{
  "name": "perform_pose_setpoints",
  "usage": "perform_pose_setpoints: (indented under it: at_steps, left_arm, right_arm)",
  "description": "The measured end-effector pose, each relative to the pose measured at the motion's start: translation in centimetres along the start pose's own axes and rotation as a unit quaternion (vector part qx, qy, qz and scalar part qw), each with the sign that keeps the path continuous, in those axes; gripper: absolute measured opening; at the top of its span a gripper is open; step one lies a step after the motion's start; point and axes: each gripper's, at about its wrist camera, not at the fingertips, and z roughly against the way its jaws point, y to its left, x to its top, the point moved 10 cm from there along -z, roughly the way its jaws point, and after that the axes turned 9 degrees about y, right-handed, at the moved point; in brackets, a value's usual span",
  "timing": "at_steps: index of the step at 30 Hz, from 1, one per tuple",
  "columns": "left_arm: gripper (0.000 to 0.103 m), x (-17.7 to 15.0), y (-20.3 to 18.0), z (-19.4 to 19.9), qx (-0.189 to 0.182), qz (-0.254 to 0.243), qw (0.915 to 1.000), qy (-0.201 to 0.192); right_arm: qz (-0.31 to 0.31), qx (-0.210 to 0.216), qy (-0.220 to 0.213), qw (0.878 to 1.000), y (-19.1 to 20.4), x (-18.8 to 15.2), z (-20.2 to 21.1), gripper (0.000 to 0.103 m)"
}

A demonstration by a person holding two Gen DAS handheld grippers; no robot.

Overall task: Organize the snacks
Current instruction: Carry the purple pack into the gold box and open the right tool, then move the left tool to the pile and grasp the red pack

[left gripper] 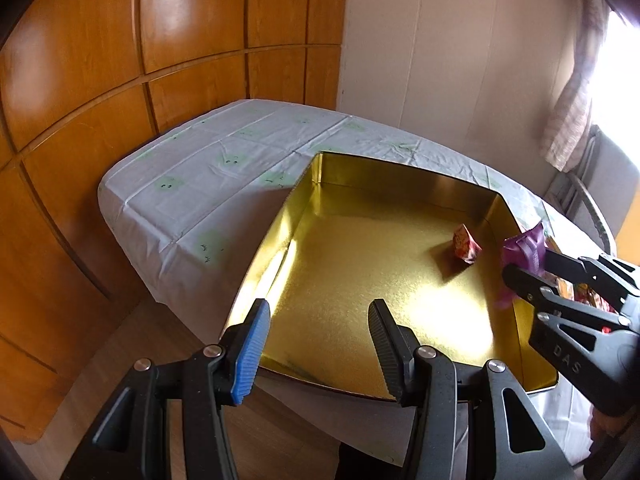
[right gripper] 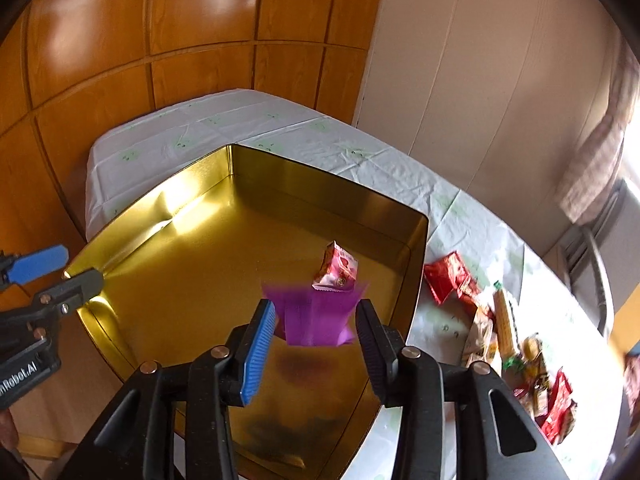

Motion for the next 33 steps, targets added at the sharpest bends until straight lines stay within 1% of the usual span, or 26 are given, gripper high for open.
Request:
perform_pose_setpoints:
  at_steps: [2,4,9,14,24,33]
  left_arm:
    - [0.052,-0.1,-0.5,0.2,-0.001,-0.007,1.0000,-0.001]
    - [0.052,-0.2,-1.2,0.4,0.001,-0.018,0.9998,-0.004]
    - [0.052,-0.2,-2.4,1.0,0.000,-0.036,0.9993,-0.011]
    - [0.052,-0.2,-3.5,1.6,-0.002,-0.051,0.9985,-0.019]
    - [0.052,-0.7,-6.2,2.2,-0.011,-0.087,0.9959,-0.020]
    - [0.052,-1.3,-9.3,2.3,-0.026,-0.127,0.9913,-0.019]
  right_arm:
    - [-0.014,0.015,0.000,1.000,-0.4,-0.2,0.1,0.049]
    - [-0.025,0.023,-0.003,0.999,-0.8,-0.3,0.5,0.053]
    - [-0.045,0.019,-0.010,0.999,-2.2,-0.9,1.4,0.053]
    - [-0.061,0.008,-0.012,0.998,-4.4,-2.3,2.6,0.053]
    - [-0.084,-0.027,0.001,0.996,-10.1,-6.0,3.8,0.053]
    - [-0.102,-0.044,0.014,0.994,-15.8,-8.4,5.1,0.053]
